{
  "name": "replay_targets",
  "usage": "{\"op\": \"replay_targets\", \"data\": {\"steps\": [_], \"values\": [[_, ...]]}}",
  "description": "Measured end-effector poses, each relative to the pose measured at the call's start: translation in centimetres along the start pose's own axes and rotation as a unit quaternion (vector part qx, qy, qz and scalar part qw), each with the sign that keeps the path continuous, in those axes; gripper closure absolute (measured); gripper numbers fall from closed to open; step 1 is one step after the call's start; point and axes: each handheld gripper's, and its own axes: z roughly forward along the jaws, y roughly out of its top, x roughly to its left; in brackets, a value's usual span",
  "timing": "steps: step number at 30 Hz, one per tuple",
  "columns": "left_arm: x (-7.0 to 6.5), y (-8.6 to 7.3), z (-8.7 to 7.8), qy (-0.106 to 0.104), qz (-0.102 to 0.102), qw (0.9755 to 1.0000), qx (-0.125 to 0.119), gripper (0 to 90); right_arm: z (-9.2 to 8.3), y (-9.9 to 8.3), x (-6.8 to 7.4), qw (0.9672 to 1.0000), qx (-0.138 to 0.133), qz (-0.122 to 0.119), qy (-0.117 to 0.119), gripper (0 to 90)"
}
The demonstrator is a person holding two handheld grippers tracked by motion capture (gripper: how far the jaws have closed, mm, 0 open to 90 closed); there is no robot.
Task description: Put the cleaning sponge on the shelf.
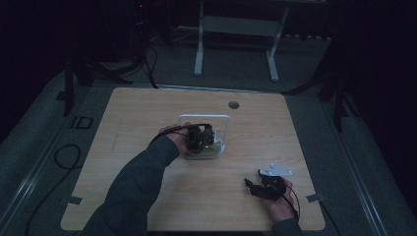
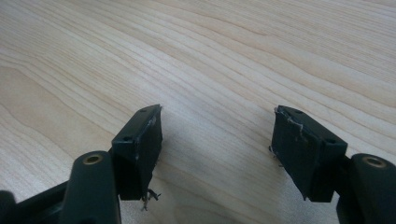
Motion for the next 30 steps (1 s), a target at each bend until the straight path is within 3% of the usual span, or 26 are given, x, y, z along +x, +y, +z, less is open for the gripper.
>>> {"op": "replay_targets", "data": {"steps": [30], "values": [[0.23,0.6,1.03,0.036,-0.002,0.9993,0.004,71.2,-0.02,-0.01,0.03,1.0,0.0,0.0,0.0,32.7]]}}
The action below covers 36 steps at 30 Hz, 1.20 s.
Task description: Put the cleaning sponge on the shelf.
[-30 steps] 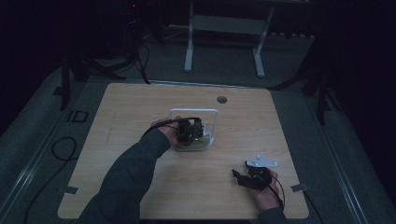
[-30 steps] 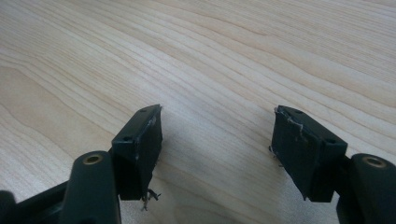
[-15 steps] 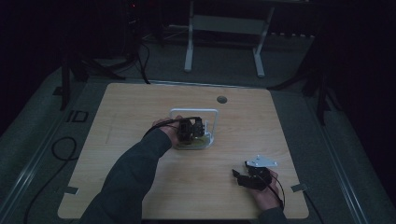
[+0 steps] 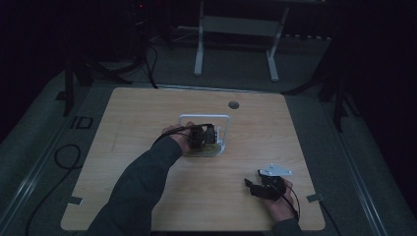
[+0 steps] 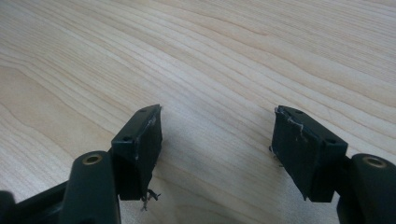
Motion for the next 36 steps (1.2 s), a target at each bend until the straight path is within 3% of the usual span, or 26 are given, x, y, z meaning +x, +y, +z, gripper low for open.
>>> {"op": "replay_targets", "data": {"steps": [11,23,29,36], "values": [[0.1,0.0,0.4,0.014,0.001,0.9999,0.004,70.3,0.0,0.0,0.0,1.0,0.0,0.0,0.0,32.6],[0.0,0.1,0.3,0.031,-0.005,0.9995,-0.003,61.8,-0.1,-0.1,0.1,1.0,0.0,0.0,0.001,32.6],[-0.1,0.1,-0.3,0.03,-0.005,0.9995,-0.003,60.4,-0.1,-0.1,0.1,1.0,0.0,0.0,0.001,32.5],[-0.1,-0.2,-1.1,0.021,-0.019,0.9996,0.003,58.5,-0.1,-0.1,0.1,1.0,0.0,0.0,0.001,32.5]]}}
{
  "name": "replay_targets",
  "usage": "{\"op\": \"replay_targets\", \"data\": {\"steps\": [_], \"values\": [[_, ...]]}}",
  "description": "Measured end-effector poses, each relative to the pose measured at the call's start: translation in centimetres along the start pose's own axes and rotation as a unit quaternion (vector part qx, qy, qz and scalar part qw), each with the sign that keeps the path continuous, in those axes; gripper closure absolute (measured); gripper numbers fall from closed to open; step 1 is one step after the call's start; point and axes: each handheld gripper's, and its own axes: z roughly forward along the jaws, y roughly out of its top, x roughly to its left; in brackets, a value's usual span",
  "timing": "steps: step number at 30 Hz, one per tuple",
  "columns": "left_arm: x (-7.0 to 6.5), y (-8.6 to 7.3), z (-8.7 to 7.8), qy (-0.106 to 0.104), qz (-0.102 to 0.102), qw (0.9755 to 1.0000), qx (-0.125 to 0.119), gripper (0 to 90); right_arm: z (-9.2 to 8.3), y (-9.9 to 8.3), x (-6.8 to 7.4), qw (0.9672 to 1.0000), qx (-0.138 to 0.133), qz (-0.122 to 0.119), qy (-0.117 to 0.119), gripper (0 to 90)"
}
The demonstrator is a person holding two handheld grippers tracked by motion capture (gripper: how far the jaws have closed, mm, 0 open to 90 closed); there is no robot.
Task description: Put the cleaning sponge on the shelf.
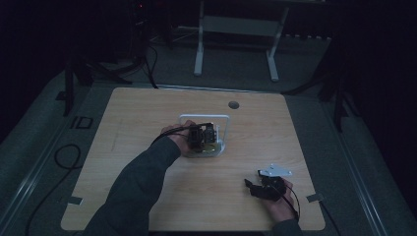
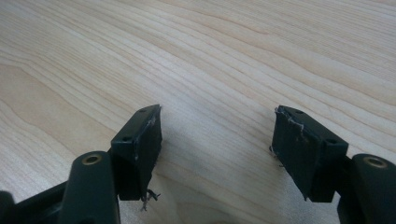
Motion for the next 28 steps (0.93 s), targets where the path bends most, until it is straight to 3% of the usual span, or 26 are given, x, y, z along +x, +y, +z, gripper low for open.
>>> {"op": "replay_targets", "data": {"steps": [7,9,13,25,28], "values": [[0.1,-0.5,-1.1,-0.016,-0.016,0.9997,-0.008,58.4,0.0,0.0,0.0,1.0,0.0,0.0,0.0,32.5],[0.2,-0.6,-1.5,-0.024,-0.031,0.999,-0.019,58.4,0.0,0.0,0.0,1.0,0.0,0.0,0.0,32.5],[0.7,-1.1,-2.3,-0.06,-0.059,0.9955,-0.045,58.5,0.0,0.0,0.0,1.0,0.0,0.001,0.0,32.5],[1.0,-2.0,-3.9,-0.081,-0.083,0.9912,-0.063,58.9,0.0,0.0,0.0,1.0,0.0,0.001,0.0,32.5],[0.9,-2.3,-4.6,-0.089,-0.097,0.9887,-0.071,58.8,0.0,0.0,0.0,1.0,-0.001,0.001,0.0,32.5]]}}
